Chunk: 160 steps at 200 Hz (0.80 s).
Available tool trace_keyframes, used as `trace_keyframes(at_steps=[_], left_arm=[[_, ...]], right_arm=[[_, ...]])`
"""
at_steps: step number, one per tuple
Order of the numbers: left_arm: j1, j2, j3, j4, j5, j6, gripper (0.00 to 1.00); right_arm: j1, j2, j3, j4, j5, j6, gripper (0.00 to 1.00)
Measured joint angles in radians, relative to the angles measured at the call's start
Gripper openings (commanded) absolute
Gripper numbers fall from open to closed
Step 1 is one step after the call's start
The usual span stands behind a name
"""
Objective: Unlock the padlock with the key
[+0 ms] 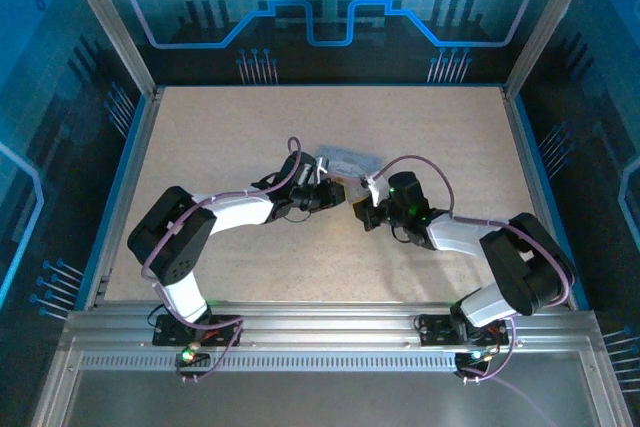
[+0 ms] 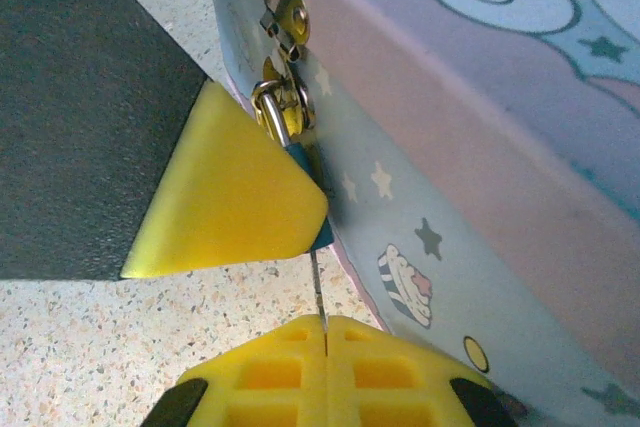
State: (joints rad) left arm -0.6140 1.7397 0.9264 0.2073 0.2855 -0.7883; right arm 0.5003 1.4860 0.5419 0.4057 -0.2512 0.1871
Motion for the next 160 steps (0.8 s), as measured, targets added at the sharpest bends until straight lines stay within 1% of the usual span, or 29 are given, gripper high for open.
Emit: trace_keyframes(at_steps=[119, 160], left_arm=[[0.003, 0.000, 0.000, 0.002, -0.011, -0.023, 0.14], [0.003, 0.000, 0.000, 0.003, -0.012, -0.023, 0.14]], right_arm=[[-0.006, 0.054, 0.000, 0.067, -0.024, 0.011, 0.00], [-0.020, 0.063, 0.003, 0.075, -0.052, 0.011, 0.00]])
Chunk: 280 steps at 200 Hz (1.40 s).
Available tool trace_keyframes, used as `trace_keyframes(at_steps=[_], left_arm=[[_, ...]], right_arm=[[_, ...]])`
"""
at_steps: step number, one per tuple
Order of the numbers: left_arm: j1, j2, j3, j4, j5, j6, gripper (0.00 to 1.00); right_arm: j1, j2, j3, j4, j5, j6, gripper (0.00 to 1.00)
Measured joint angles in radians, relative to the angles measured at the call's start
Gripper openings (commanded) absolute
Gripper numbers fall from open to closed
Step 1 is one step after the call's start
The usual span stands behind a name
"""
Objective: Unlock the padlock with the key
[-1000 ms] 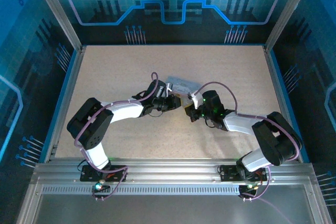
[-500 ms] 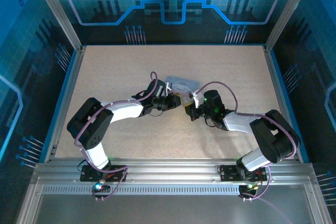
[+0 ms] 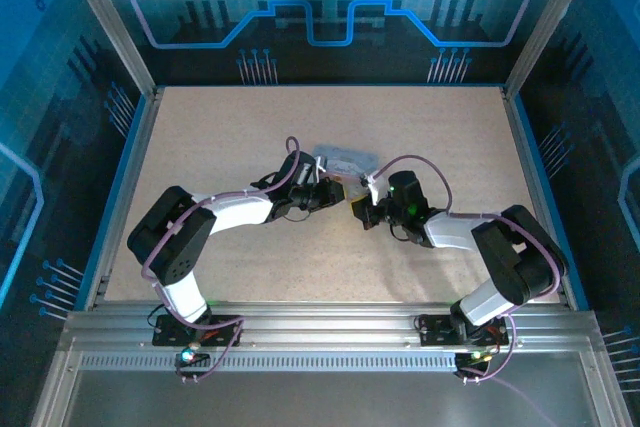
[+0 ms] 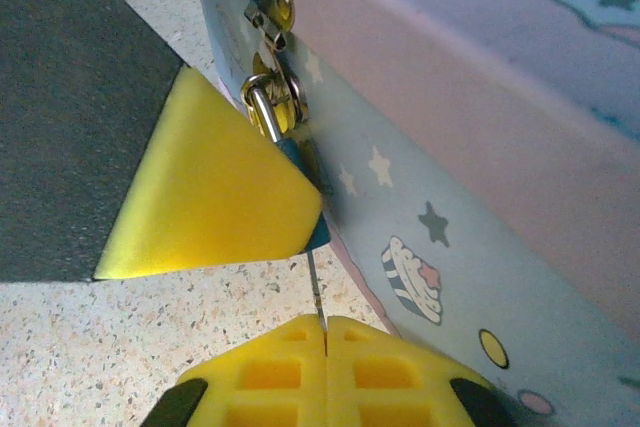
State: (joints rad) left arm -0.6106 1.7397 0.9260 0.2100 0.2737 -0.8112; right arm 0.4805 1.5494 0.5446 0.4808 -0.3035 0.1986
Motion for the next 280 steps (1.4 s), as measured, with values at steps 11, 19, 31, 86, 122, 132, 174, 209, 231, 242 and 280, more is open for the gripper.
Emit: trace_keyframes(at_steps=[11, 19, 31, 86, 122, 132, 174, 209, 231, 242, 280], left_arm=[[0.000, 0.000, 0.000, 0.000, 0.000, 0.000, 0.14], [0.000, 0.000, 0.000, 0.000, -0.001, 0.000, 0.14], [0.000, 0.000, 0.000, 0.000, -0.003, 0.000, 0.14], [0.006, 0.000, 0.000, 0.006, -0.005, 0.000, 0.14], [0.006, 0.000, 0.000, 0.005, -0.005, 0.000, 0.14], [0.006, 0.000, 0.000, 0.005, -0.005, 0.000, 0.14], [0.009, 0.000, 0.000, 0.005, -0.007, -0.001, 0.14], [0.009, 0.000, 0.000, 0.005, -0.007, -0.001, 0.14], [0.009, 0.000, 0.000, 0.005, -0.007, -0.002, 0.14], [0.009, 0.000, 0.000, 0.005, -0.007, -0.003, 0.14], [0.009, 0.000, 0.000, 0.005, -0.007, -0.003, 0.14]], right_arm=[[-0.003, 0.003, 0.001, 0.002, -0.006, 0.000, 0.00], [-0.005, 0.004, 0.001, 0.003, -0.013, 0.000, 0.00], [-0.008, 0.005, 0.003, 0.003, -0.020, 0.001, 0.00], [-0.024, 0.013, 0.019, -0.001, -0.050, 0.010, 0.00], [-0.030, 0.021, 0.025, -0.001, -0.070, 0.013, 0.00], [-0.032, 0.023, 0.027, -0.001, -0.075, 0.016, 0.00], [-0.037, 0.030, 0.034, -0.002, -0.091, 0.020, 0.00], [-0.037, 0.030, 0.034, -0.002, -0.090, 0.019, 0.00], [-0.037, 0.030, 0.034, -0.001, -0.091, 0.022, 0.00], [-0.037, 0.030, 0.034, -0.002, -0.090, 0.022, 0.00], [-0.035, 0.030, 0.033, -0.001, -0.081, 0.010, 0.00]])
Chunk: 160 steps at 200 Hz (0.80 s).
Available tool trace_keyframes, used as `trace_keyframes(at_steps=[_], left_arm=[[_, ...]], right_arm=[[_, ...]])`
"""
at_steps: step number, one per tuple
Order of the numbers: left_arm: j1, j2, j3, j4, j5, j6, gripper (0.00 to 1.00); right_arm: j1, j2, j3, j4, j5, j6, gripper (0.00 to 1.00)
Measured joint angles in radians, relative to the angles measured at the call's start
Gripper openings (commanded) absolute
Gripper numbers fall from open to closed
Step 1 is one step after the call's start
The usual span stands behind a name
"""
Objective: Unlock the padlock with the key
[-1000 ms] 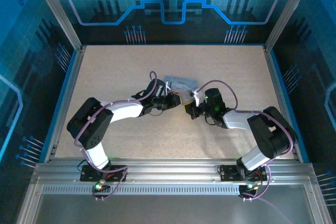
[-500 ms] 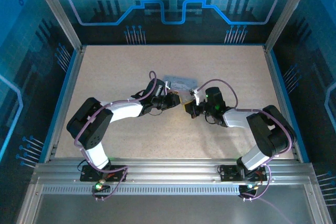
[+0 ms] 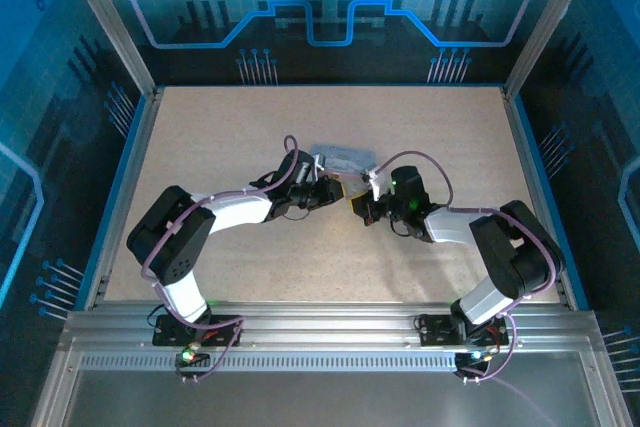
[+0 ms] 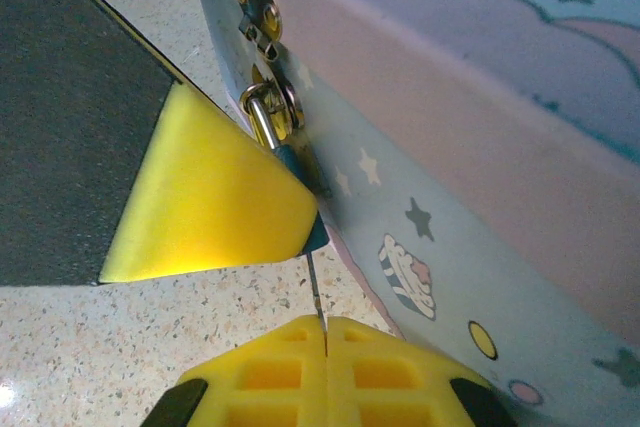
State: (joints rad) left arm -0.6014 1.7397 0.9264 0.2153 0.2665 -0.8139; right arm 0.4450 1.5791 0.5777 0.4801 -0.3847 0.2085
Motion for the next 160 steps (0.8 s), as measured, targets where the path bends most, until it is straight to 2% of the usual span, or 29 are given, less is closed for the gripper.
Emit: trace_keyframes(at_steps=[160], left_arm=[[-0.005, 0.000, 0.000, -0.002, 0.018, 0.000, 0.14]], right_arm=[[0.006, -0.023, -0.050, 0.045, 0.006, -0.008, 0.00]])
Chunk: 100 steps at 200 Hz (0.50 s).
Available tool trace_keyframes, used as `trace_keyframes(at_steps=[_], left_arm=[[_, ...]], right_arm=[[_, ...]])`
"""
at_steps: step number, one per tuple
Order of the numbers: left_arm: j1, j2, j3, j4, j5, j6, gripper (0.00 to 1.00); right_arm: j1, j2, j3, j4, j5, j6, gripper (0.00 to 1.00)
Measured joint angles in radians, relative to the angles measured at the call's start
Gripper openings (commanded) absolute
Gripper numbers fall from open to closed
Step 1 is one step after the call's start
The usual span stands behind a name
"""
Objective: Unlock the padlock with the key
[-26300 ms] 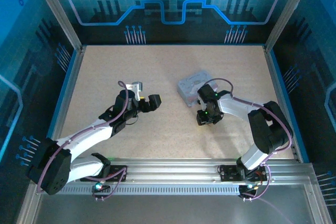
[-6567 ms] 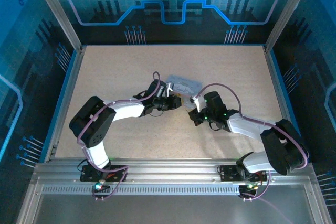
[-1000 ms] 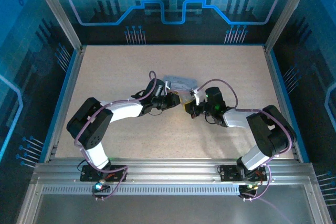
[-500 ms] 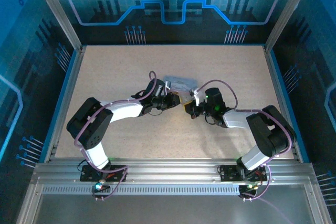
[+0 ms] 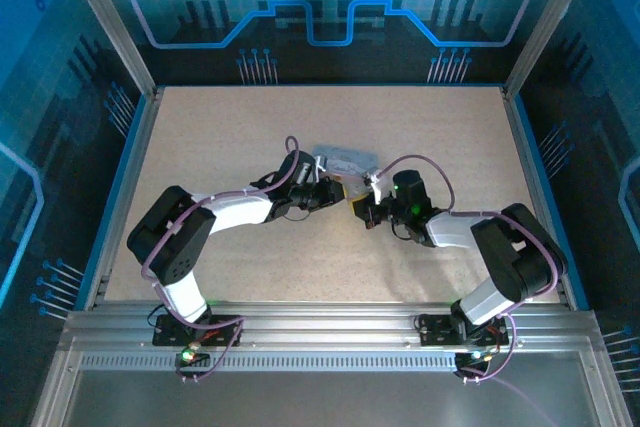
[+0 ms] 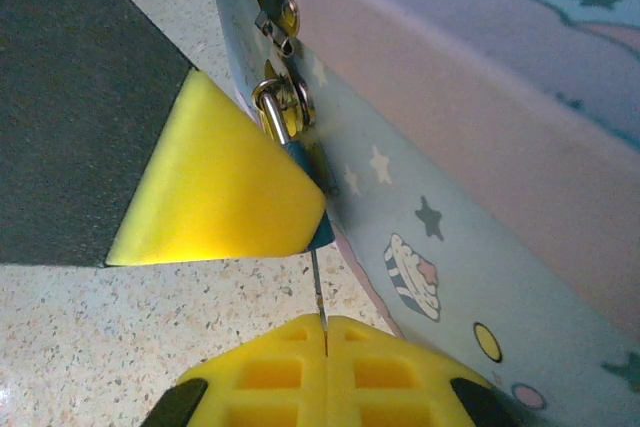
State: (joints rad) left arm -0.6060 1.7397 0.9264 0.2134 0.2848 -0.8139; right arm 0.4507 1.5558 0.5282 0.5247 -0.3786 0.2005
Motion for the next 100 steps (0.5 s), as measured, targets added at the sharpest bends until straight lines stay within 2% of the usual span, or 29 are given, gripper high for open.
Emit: trace_keyframes(at_steps=[100], left_arm=[[-0.008, 0.000, 0.000, -0.008, 0.002, 0.000, 0.14]], right_arm=[[0.002, -0.011, -0.026, 0.016, 0.000, -0.010, 0.00]])
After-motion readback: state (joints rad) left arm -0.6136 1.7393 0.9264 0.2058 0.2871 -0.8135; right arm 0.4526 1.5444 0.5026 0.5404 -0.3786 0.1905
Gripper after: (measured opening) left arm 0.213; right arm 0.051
